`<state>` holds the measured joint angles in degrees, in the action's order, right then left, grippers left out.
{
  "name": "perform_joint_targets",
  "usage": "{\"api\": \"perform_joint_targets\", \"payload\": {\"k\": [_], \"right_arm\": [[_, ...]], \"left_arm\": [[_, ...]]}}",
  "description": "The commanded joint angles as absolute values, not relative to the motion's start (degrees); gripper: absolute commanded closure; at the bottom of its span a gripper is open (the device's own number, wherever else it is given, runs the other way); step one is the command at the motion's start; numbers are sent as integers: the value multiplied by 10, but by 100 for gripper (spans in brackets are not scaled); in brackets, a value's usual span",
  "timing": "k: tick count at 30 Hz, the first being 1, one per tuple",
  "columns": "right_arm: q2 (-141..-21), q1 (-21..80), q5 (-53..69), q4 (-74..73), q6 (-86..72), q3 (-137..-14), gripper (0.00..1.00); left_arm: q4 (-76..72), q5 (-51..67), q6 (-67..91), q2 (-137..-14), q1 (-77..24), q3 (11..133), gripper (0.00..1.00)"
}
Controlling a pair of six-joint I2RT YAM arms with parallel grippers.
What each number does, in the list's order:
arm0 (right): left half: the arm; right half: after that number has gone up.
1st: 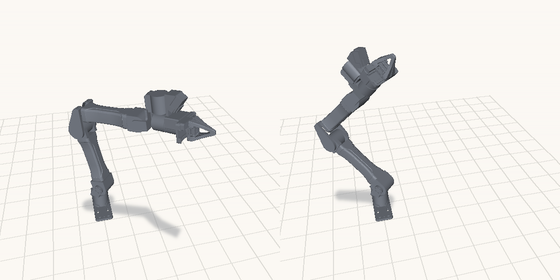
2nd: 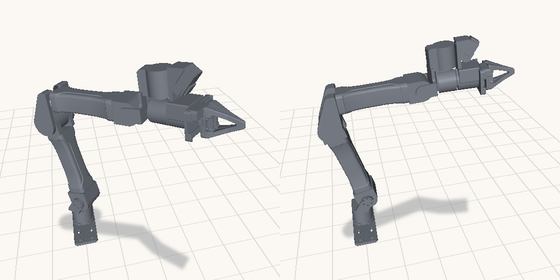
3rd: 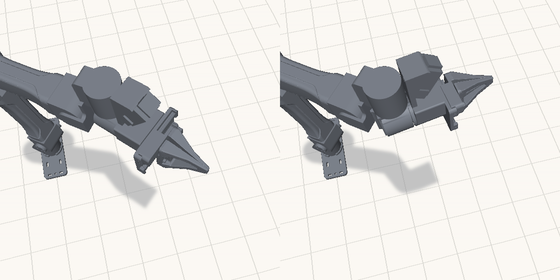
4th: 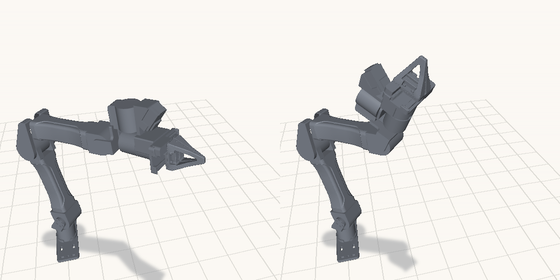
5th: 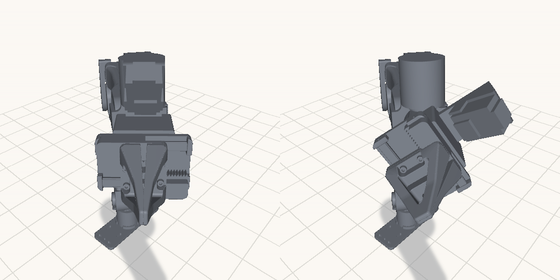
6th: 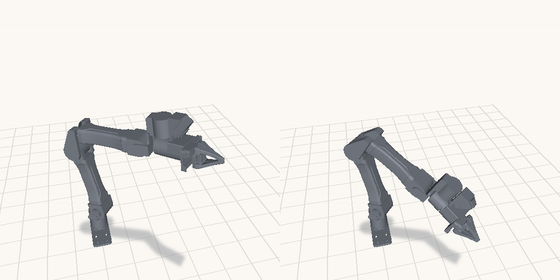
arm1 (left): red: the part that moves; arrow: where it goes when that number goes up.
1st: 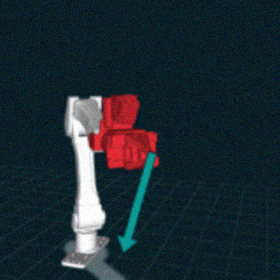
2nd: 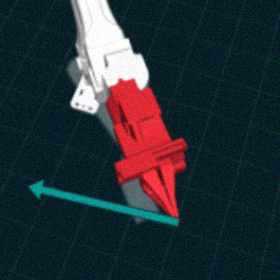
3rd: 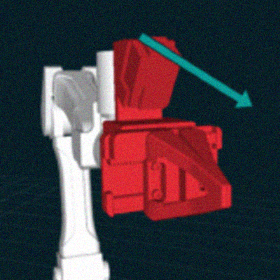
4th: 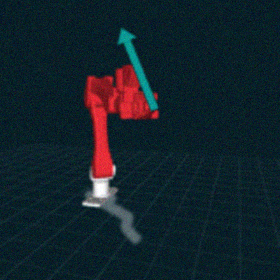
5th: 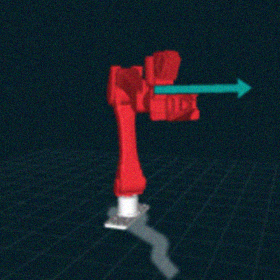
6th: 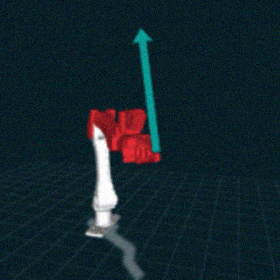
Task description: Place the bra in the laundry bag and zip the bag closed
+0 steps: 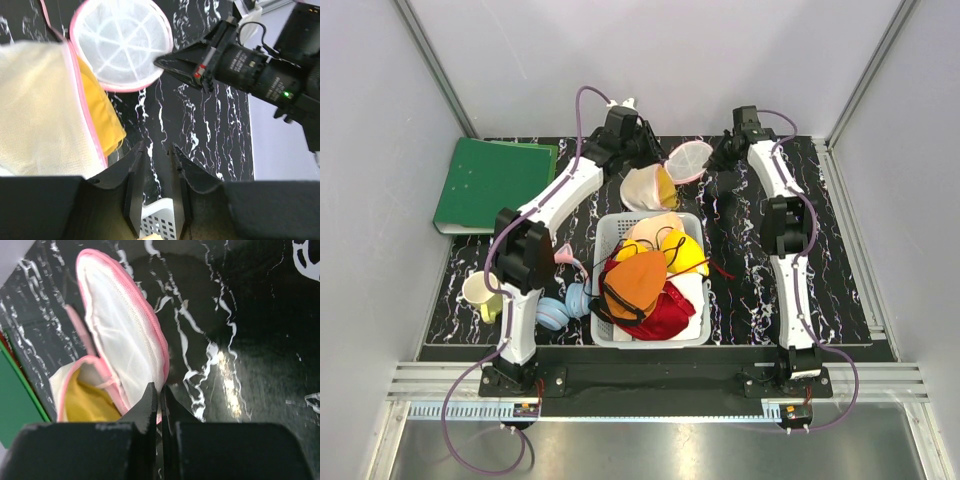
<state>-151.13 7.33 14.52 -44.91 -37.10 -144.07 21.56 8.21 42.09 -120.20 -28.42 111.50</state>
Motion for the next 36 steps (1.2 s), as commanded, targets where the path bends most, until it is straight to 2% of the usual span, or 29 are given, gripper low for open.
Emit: {"api": "perform_joint_targets", "payload": {"k": [1,13,19,28,36], "right_arm": [[-1424,83,142,-446,-353,-1419,100],[-1344,102,133,-447,-337,-1367,100],[-1326,102,145,-451,-357,-1365,100],[-1302,114,151,-470,-373,-1354,100],[-1252,126,140,-555,-376,-1385,100]], "left_arm": [[207,63,386,-1210,-287,1162,71],[236,61,396,-1263,-287,1184,80],[251,54,426,-1262,-287,1139,85],[272,65,446,-1318,-282,1164,86],[287,80,469,-1389,-249,1225,86]]}}
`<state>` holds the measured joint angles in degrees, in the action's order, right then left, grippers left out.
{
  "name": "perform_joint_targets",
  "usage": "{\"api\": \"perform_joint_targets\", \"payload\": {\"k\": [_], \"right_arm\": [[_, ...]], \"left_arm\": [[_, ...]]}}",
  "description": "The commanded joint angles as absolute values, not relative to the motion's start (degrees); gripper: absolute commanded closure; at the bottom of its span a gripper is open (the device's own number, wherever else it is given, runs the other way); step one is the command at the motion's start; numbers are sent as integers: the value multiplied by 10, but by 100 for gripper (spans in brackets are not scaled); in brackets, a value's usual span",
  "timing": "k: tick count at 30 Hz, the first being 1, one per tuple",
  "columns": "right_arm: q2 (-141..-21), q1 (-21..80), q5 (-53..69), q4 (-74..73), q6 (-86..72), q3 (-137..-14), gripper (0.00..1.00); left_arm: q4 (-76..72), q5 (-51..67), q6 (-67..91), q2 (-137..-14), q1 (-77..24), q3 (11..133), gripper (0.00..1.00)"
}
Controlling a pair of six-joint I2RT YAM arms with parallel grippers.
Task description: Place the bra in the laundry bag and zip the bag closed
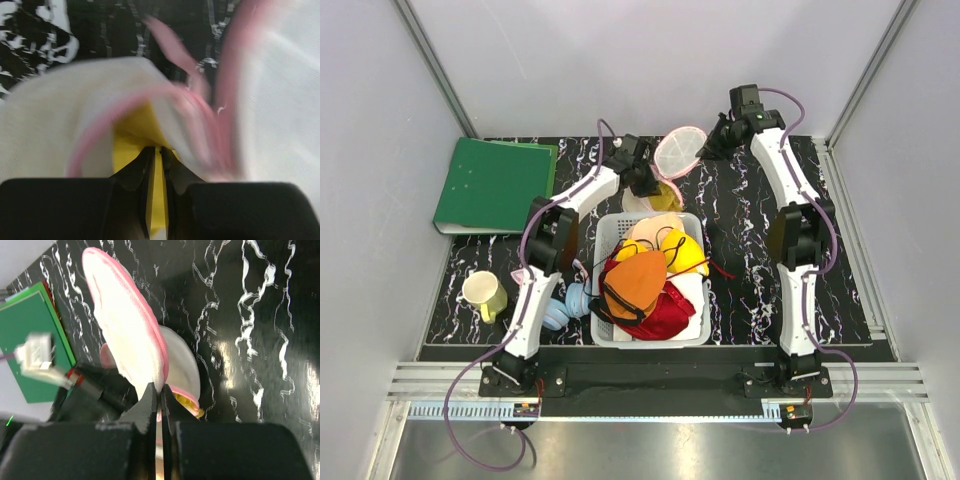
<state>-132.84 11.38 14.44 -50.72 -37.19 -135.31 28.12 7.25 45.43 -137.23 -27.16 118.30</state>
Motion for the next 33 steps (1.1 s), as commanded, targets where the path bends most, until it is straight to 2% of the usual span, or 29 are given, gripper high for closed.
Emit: {"api": "perform_joint_targets", "payload": {"k": [1,7,11,14,15,18,23,24,30,33], "right_arm": [[-1249,125,136,-565,-374,-1390,100],[-1241,130,95,-572,-324,-1402,100],[-1269,145,70,-553,-279,-1433,100],[-1294,165,39,-534,-253,-1462,100],[-1307,170,30,-531,-253,-1469,100],[-1324,185,13,-521,-266,-1484,100],[-1317,208,-34,-523,-295,-1487,100],[-1309,210,-39,-525,-318,-1481,100],[-1295,223,-89,-568,-381,-1471,100],[-1296,223,-105,-591,-396,-1480,100]], "left_arm": [[286,86,471,-1391,-245,1228,86],[291,82,418,-1361,-229,1210,84],[304,79,370,-1309,-209,1196,77],[317,92,332,-1277,-187,1201,64],[316,108,315,-1269,-183,1201,54],[316,139,275,-1232,-177,1207,37],[267,208,268,-1186,-182,1178,29],[241,205,261,-1170,-191,1171,22],[95,132,131,-1118,-272,1062,21],[70,96,81,-1124,-306,1041,18]]}}
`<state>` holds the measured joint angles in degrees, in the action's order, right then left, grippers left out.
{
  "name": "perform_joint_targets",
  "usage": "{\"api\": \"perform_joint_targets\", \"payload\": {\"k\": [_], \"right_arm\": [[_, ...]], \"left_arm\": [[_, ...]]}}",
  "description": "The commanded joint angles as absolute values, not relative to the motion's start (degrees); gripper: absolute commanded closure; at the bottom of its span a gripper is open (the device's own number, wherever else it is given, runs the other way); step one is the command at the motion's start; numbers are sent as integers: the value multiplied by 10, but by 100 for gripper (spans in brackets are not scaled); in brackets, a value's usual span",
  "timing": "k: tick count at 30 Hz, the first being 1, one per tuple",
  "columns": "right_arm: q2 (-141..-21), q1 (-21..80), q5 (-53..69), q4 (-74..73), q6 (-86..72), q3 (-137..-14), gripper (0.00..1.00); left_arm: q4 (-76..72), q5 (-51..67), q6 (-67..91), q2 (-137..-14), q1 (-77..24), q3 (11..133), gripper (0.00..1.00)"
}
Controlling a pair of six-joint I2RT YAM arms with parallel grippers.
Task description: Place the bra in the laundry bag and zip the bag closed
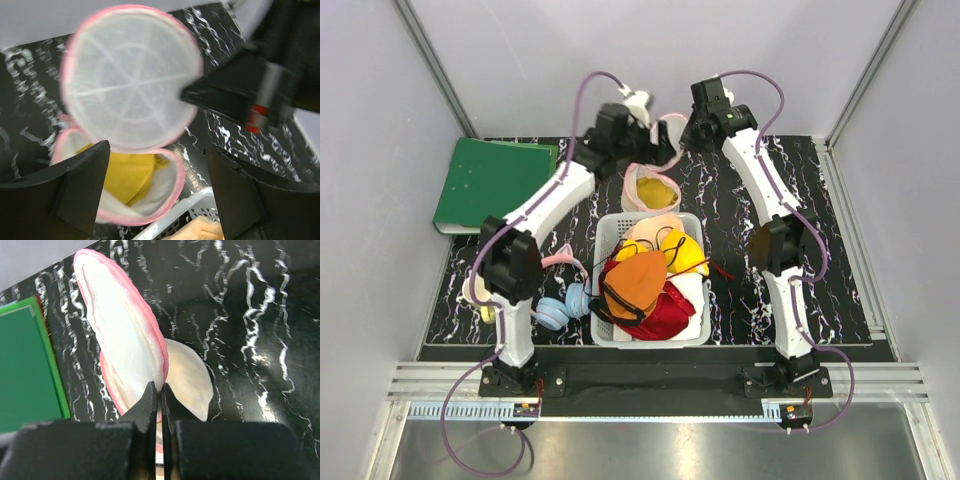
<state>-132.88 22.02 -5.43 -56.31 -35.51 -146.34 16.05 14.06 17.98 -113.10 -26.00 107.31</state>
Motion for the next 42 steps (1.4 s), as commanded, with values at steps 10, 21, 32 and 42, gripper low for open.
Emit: {"api": "perform_joint_targets", "payload": {"k": [10,21,32,42], "right_arm": [[-1288,223,-74,-640,-434,-1517,100],[-1275,223,-52,-651,-469,-1513,100],[-1256,221,-40,-650,-450,-1506,88],[-1200,158,33,-639,-379,-1453,34]], "left_arm": [[41,1,66,-1179,-328,1057,16],[34,17,143,-1251,-330,1140,60],[18,99,229,-1239,-300,1152,100],[-87,255,319,-1233,-266,1113,100]]}}
